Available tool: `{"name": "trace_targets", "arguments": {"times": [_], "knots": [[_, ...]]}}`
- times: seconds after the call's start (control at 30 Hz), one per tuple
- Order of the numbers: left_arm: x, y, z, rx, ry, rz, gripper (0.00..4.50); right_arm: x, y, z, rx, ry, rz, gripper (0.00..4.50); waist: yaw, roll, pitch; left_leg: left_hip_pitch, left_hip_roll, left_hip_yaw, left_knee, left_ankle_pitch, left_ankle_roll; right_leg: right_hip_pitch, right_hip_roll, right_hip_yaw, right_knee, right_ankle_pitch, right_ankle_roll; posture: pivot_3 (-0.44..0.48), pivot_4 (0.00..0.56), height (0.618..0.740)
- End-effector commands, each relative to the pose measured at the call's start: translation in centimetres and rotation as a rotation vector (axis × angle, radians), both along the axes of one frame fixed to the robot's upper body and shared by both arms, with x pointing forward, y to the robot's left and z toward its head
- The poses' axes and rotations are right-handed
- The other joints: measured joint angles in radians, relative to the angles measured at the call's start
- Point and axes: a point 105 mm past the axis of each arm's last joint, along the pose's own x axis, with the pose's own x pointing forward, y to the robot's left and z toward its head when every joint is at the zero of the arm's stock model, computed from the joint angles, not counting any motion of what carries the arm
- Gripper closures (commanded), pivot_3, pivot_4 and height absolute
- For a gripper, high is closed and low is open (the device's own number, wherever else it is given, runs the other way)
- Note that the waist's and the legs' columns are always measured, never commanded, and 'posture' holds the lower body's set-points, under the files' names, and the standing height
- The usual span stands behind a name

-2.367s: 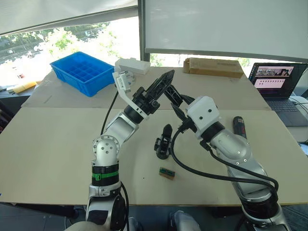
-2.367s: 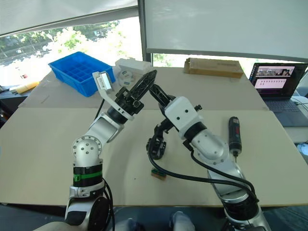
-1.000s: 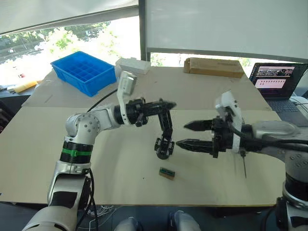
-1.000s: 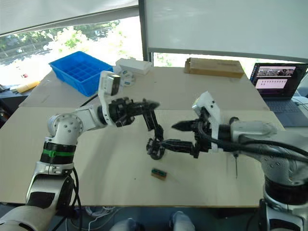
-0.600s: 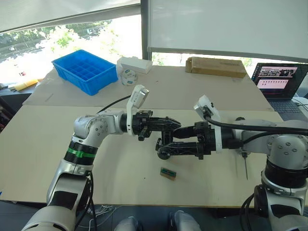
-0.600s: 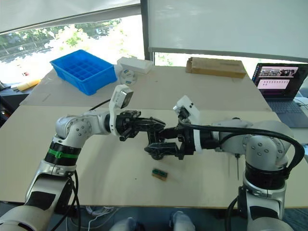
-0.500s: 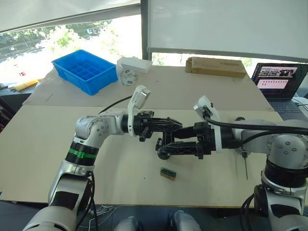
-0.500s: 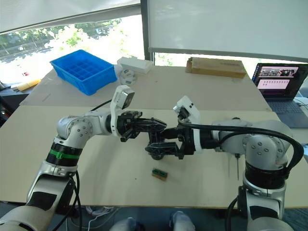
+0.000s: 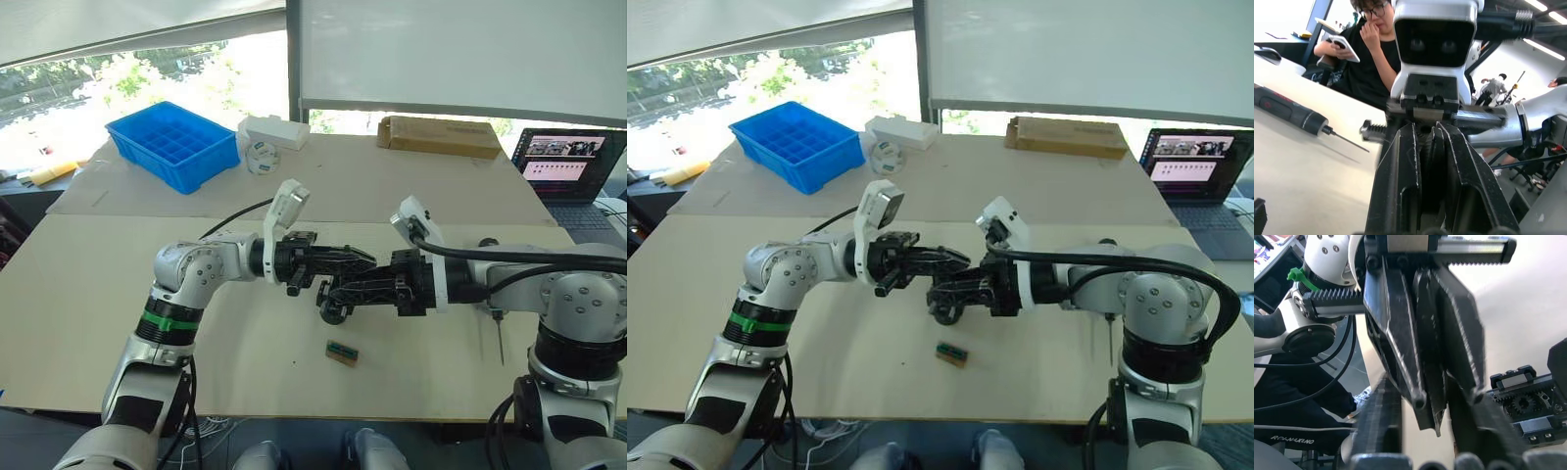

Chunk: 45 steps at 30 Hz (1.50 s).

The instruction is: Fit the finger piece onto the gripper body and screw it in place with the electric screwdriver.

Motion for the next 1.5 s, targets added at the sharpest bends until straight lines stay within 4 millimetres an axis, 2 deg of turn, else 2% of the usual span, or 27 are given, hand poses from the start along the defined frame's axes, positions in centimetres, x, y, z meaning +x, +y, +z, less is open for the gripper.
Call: {"name": "trace_targets", "arguments": {"times": [0.03,0.23,0.3,0.37,0.43,0.53,0.57,0.67,0.73,0.8,0.87,1.0,1.1,1.33,1.5], "knots": [[-0.4,0.1,1.0,-0.028,-0.044,0.002,4.4,-0.3,0.1,0.4,0.006,-0.024,0.017,4.11,0.0,0.0,0.0,0.0,0.0,0.0,0.0,0.0,0.0,0.0,0.0,0.0,0.0,0.0,0.0,0.0,0.15,0.74],[-0.4,0.6,1.4,-0.043,0.005,0.007,4.4,-0.2,-0.1,0.4,0.015,-0.042,0.004,4.11,0.0,0.0,0.0,0.0,0.0,0.0,0.0,0.0,0.0,0.0,0.0,0.0,0.0,0.0,0.0,0.0,0.15,0.74],[0.0,0.5,1.2,-0.016,-0.015,0.045,3.35,-0.3,-0.1,0.5,0.023,-0.063,0.011,4.11,0.0,0.0,0.0,0.0,0.0,0.0,0.0,0.0,0.0,0.0,0.0,0.0,0.0,0.0,0.0,0.0,0.15,0.74],[-0.8,0.8,1.4,-0.016,-0.005,-0.011,2.48,-0.4,-0.2,0.5,0.026,-0.082,0.014,4.12,0.001,0.0,0.0,0.0,0.0,0.0,0.0,0.0,0.0,0.0,0.0,0.0,0.0,0.0,0.0,0.0,0.15,0.74],[-0.5,1.2,1.9,-0.041,-0.031,0.013,1.6,-0.3,-0.5,0.3,0.009,-0.115,0.003,4.12,0.001,0.0,0.0,0.0,0.0,0.0,0.0,0.0,0.0,0.0,0.0,0.0,0.0,0.0,0.0,0.0,0.15,0.74],[1.6,3.0,2.4,-0.038,-0.21,0.147,0.22,-0.6,-1.0,0.2,0.041,-0.182,0.001,4.12,0.002,0.0,0.0,0.0,0.0,0.0,0.0,0.0,0.0,0.0,0.0,-0.001,0.0,0.0,0.0,0.0,0.15,0.74],[2.3,3.6,2.3,-0.022,-0.306,0.194,0.0,-0.9,-1.3,0.7,0.092,-0.23,0.013,4.12,0.002,0.0,0.0,0.0,0.0,0.0,0.0,0.0,0.0,0.0,0.0,-0.001,0.0,0.0,0.0,0.0,0.15,0.74],[3.2,5.2,0.8,0.103,-0.521,0.202,0.0,-1.4,-2.5,1.7,0.206,-0.358,0.012,4.12,0.002,0.0,0.0,0.0,-0.001,0.0,0.0,0.0,-0.001,0.0,0.001,-0.001,-0.001,0.0,0.0,0.0,0.15,0.74],[4.2,6.4,-0.2,0.168,-0.6,0.233,0.0,-1.1,-3.5,1.0,0.169,-0.362,-0.044,4.12,0.003,0.0,0.0,0.0,-0.001,0.0,0.0,0.0,-0.001,0.0,0.001,-0.001,-0.001,0.0,0.0,0.0,0.15,0.74],[5.8,8.4,-2.6,0.228,-0.563,0.306,0.0,-1.0,-4.5,-0.1,0.117,-0.39,-0.091,4.12,0.008,0.0,0.0,0.0,-0.001,0.0,0.0,0.0,-0.001,0.001,0.0,-0.001,-0.001,0.0,0.0,0.0,0.15,0.74],[6.6,9.0,-4.5,0.248,-0.572,0.348,0.0,-1.1,-4.8,-0.8,0.089,-0.429,-0.091,4.12,0.012,0.0,0.0,0.0,0.0,0.0,0.0,0.0,-0.001,0.001,0.001,-0.002,-0.001,0.0,0.0,0.0,0.15,0.74],[7.4,8.5,-7.3,0.264,-0.58,0.366,0.0,-1.4,-4.6,-1.4,0.081,-0.51,-0.046,4.12,0.016,0.0,0.0,-0.001,0.0,0.0,0.001,0.0,0.0,0.0,0.0,-0.002,-0.001,0.0,0.0,0.0,0.15,0.74],[7.4,7.3,-9.7,0.313,-0.596,0.308,0.0,-1.1,-4.9,-1.6,0.068,-0.546,-0.057,4.12,0.023,-0.001,0.0,-0.001,-0.001,-0.001,0.002,0.0,0.0,0.001,0.0,-0.003,-0.001,0.0,0.001,0.0,0.15,0.74],[6.4,5.1,-12.3,0.331,-0.594,0.157,0.0,-1.4,-5.2,-1.7,0.081,-0.561,-0.064,4.12,0.024,-0.001,0.0,-0.002,0.0,-0.002,0.002,0.0,0.001,0.001,0.0,-0.003,-0.001,0.0,0.0,0.0,0.15,0.74],[5.7,3.4,-13.3,0.307,-0.59,0.104,0.0,-2.0,-4.9,-1.8,0.098,-0.551,-0.058,4.12,0.023,-0.001,0.001,-0.002,0.0,-0.002,0.003,-0.001,0.002,0.001,-0.001,-0.003,-0.001,0.0,0.0,0.0,0.15,0.74]]}}
